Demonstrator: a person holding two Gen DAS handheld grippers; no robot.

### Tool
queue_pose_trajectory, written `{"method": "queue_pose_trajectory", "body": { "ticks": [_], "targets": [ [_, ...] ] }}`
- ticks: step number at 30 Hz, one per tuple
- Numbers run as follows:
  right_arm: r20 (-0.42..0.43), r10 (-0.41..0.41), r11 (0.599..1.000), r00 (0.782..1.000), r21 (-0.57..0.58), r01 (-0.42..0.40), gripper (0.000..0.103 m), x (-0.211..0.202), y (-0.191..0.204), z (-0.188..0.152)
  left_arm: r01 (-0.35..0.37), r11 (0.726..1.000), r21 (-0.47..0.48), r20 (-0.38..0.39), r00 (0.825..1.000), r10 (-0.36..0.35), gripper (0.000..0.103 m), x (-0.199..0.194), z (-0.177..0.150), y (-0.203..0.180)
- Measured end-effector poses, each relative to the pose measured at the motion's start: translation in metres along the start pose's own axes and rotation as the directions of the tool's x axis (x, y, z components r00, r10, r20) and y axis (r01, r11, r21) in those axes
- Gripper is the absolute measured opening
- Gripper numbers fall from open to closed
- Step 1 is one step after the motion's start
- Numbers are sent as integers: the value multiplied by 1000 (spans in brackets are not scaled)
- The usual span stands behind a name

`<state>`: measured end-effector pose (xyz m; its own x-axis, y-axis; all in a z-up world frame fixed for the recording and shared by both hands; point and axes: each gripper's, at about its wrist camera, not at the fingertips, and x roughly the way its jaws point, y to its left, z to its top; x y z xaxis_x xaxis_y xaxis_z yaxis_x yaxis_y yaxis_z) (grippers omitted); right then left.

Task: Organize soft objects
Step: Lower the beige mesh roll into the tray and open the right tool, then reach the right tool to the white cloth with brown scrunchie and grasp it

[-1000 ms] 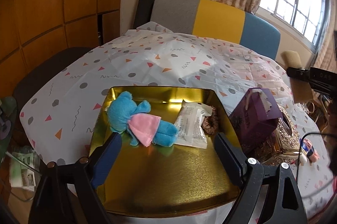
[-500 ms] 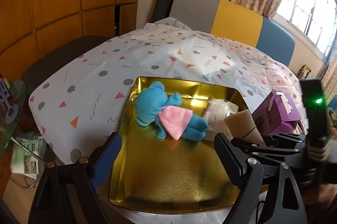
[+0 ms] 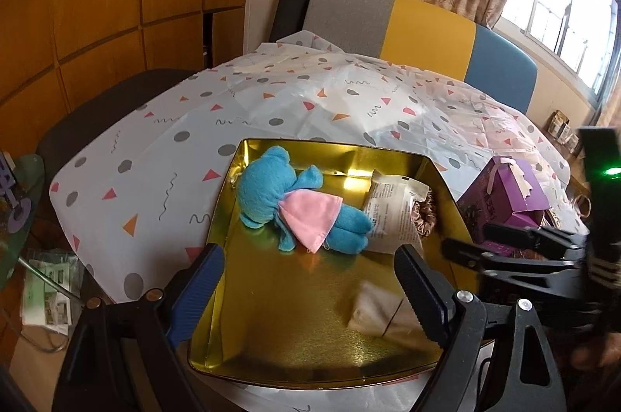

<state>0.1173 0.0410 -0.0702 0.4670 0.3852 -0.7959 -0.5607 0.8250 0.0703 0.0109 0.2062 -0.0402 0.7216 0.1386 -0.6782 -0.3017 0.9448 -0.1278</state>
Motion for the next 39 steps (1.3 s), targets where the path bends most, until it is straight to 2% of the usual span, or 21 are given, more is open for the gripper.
{"method": "queue_pose_trajectory", "body": {
  "ticks": [11,22,31,36,39],
  "targets": [
    [181,-46,999,983,-1,47,64,-63,-18,-5,10,998,56,26,1000,-12,90,-12,1,-20],
    [264,-177,982,948,118,150,64,-116,-85,-23,42,992,123,22,999,-45,90,-19,-3,-46],
    [213,-307,930,928,273,245,64,-131,-164,-52,60,981,183,6,998,-62,90,-19,-9,-68],
    [137,-364,889,921,345,300,64,-125,-210,-74,72,975,210,-15,997,-71,90,-16,-14,-79],
    [57,-377,859,924,395,326,64,-114,-246,-91,85,972,219,-30,996,-81,90,-13,-17,-82]
  ]
}}
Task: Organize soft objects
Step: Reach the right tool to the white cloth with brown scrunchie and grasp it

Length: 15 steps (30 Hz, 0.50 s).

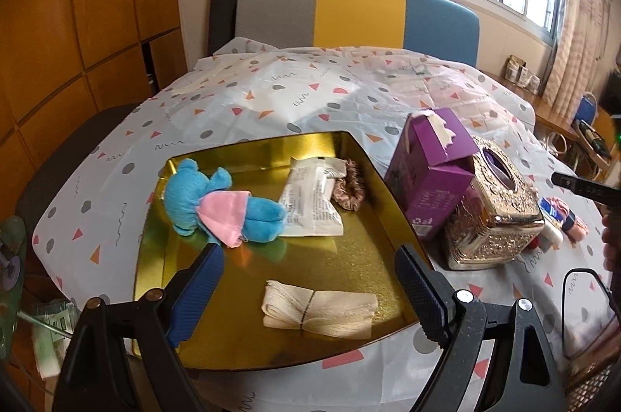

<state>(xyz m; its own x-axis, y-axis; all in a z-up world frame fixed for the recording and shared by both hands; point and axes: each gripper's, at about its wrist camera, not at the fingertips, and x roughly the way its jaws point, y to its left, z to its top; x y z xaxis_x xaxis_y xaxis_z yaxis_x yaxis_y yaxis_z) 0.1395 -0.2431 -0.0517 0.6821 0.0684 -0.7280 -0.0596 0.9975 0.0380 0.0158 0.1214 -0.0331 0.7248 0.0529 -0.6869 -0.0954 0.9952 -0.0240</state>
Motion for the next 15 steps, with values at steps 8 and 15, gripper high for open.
{"method": "queue_pose_trajectory", "body": {
  "ticks": [8,15],
  "targets": [
    [-187,31,998,982,-52,-41,64,27,-43,-22,30,1000,6,-18,999,-29,90,8,0,-8],
    [-232,-24,988,972,-155,-12,65,43,-26,-31,44,998,35,-25,999,-44,90,10,1,-18]
  ]
}}
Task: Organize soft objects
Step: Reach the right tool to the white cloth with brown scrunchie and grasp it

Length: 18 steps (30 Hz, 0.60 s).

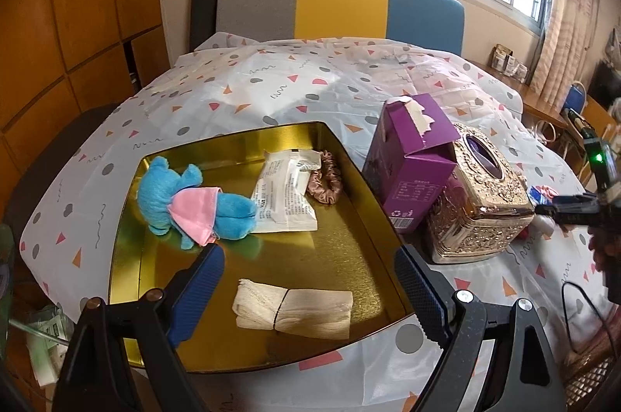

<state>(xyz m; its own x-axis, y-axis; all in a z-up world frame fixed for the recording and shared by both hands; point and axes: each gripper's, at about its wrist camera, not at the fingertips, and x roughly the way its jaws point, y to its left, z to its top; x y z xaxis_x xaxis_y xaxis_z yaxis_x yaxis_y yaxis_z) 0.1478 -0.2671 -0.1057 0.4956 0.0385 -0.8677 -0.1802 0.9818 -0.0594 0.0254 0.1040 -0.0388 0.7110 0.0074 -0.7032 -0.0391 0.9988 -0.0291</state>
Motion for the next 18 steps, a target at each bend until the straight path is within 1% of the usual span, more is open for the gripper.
{"method": "queue_pose_trajectory", "body": {
  "ticks": [3,5,6,7,9,10,11,12,14,18],
  "targets": [
    [62,84,994,995,65,-88,65,-6,2,11,3,1000,-1,-7,1000,-3,90,1,0,-2],
    [73,142,981,987,120,-150,65,-3,4,20,0,1000,2,-8,1000,0,90,1,0,-3],
    [76,173,972,982,145,-182,63,0,4,23,-2,1000,2,-9,1000,2,90,2,0,-3],
    [81,184,967,980,162,-195,60,3,4,27,-1,1000,1,-11,1000,1,90,2,0,-3],
    [70,188,963,980,184,-198,47,14,5,33,0,1000,-1,-15,1000,0,90,3,-1,-3],
    [57,207,957,977,196,-214,42,21,6,36,-1,1000,0,-16,1000,1,90,3,-1,-3],
    [50,206,956,977,200,-212,25,26,8,38,0,1000,3,-17,1000,0,90,3,-1,-3],
    [49,188,959,981,205,-194,12,28,8,39,2,1000,4,-17,1000,-2,90,3,-1,-3],
    [78,211,950,974,217,-224,10,20,6,38,9,1000,9,-16,1000,-9,90,3,-1,-4],
    [145,178,954,973,216,-207,9,-9,-11,30,31,999,16,-17,999,-30,90,4,3,-9]
  ]
}}
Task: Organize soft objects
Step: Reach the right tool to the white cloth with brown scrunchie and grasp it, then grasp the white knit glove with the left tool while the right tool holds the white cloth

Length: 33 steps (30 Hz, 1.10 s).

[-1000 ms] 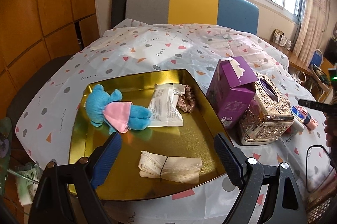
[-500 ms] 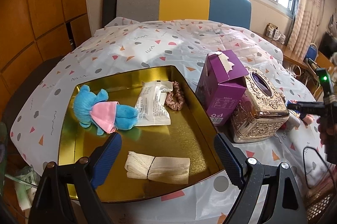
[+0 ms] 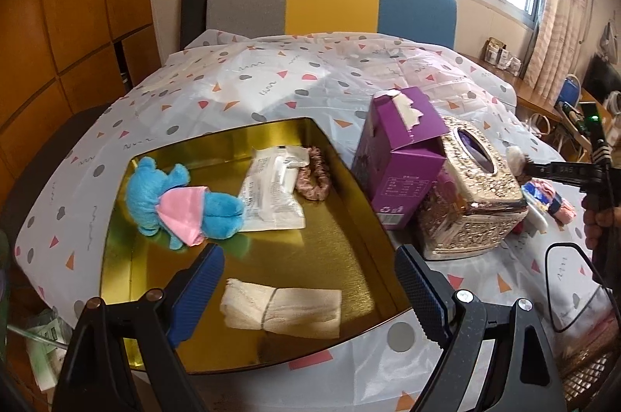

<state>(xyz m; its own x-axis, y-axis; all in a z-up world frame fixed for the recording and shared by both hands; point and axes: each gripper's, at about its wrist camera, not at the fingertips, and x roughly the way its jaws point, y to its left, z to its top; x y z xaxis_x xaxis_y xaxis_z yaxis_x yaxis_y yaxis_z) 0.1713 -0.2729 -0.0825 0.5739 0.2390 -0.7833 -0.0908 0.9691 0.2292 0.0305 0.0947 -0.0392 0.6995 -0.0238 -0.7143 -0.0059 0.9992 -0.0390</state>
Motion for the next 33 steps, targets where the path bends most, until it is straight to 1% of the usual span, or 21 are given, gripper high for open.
{"method": "queue_pose_trajectory", "body": {
  "ticks": [3,5,8,10,12,15,17,18,20,22,24,25,27,28,29,30,31,32,33],
  "targets": [
    [10,-5,1000,1000,28,5,9,-12,-18,-2,31,999,21,13,999,-31,90,-5,5,-9],
    [4,-11,999,1000,38,11,9,-14,-27,-7,56,997,61,33,998,-58,90,-11,10,-21],
    [-5,16,998,1000,65,-15,9,-18,-37,-18,89,988,125,53,994,-97,90,-18,17,-40],
    [-19,43,998,999,47,-42,9,-24,-35,-27,110,983,149,52,991,-119,90,-19,21,-50],
    [-62,73,997,995,13,-72,9,-26,-29,-34,139,975,172,45,988,-149,90,-18,24,-63],
    [-120,71,996,990,-46,-77,9,-30,-18,-46,178,963,203,39,981,-190,90,-19,27,-81],
    [-156,63,995,986,-62,-73,9,-30,-14,-55,205,948,242,34,975,-220,89,-19,29,-96],
    [-174,57,996,983,-60,-68,9,-29,-13,-59,221,937,272,32,971,-238,89,-20,32,-106],
    [-215,58,998,975,-26,-65,9,-26,-14,-68,244,916,317,28,963,-266,88,-21,36,-121],
    [-235,50,999,971,12,-49,9,-25,-18,-76,267,892,364,19,956,-293,87,-21,42,-139],
    [-239,56,997,969,59,-43,9,-24,-23,-83,282,870,405,10,950,-312,85,-20,49,-154],
    [-234,50,997,971,74,-33,9,-25,-25,-86,288,860,421,3,948,-319,84,-19,52,-161],
    [-214,59,994,975,106,-36,9,-27,-29,-91,301,833,465,-9,942,-336,81,-16,61,-179],
    [-202,70,991,977,122,-46,9,-28,-31,-92,300,823,482,-16,942,-334,78,-14,64,-186],
    [-190,70,990,979,130,-46,9,-29,-32,-94,303,808,505,-30,942,-334,69,-10,69,-195],
    [-181,65,990,981,133,-41,9,-29,-32,-94,308,791,529,-48,941,-335,64,-4,75,-206],
    [-170,64,990,983,138,-41,9,-29,-32,-93,308,781,544,-67,943,-325,56,2,80,-216],
    [-159,66,989,985,139,-44,9,-30,-32,-93,311,774,552,-94,945,-313,52,12,87,-226],
    [-148,68,989,987,139,-47,9,-31,-32,-93,319,770,553,-113,944,-310,51,19,93,-233]
  ]
}}
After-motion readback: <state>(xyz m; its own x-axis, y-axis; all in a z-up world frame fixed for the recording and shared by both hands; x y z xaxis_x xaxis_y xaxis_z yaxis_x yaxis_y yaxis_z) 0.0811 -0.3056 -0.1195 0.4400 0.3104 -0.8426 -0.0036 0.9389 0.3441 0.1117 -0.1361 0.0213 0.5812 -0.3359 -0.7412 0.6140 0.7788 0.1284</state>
